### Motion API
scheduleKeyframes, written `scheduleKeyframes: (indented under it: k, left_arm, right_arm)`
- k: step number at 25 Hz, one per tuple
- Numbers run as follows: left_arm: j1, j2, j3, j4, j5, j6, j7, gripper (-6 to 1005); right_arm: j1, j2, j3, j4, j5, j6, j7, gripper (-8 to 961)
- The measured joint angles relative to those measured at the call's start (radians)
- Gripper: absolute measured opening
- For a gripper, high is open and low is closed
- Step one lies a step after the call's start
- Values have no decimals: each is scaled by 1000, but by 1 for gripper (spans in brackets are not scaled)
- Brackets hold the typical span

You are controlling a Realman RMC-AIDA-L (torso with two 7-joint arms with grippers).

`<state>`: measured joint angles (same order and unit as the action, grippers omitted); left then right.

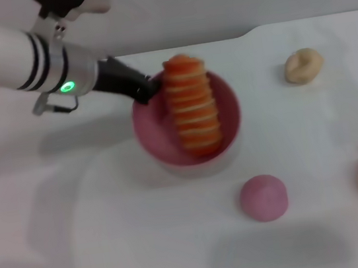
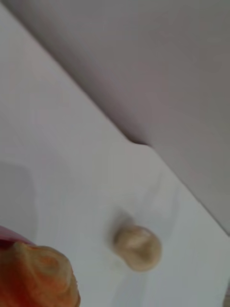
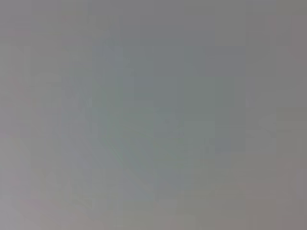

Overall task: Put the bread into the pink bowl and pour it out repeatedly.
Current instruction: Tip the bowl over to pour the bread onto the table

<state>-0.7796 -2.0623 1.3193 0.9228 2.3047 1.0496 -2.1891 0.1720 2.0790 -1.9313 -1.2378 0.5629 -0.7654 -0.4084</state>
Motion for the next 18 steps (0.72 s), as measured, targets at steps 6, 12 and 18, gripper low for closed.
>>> scheduleKeyframes:
  k: [6,12,18]
  left_arm:
    - [-17,-3,64,17,-58,-84,-6,55]
    - [-7,-5,266,56,-141,-323,5,55]
    - [17,-7,392,67,-144,-513,5,55]
  right_arm:
    - [32,-3,34,228,6,-225,175,513]
    - [22,-3,96,318,22,-332,209,514]
    - [-8,1,149,370,73,-422,210,512]
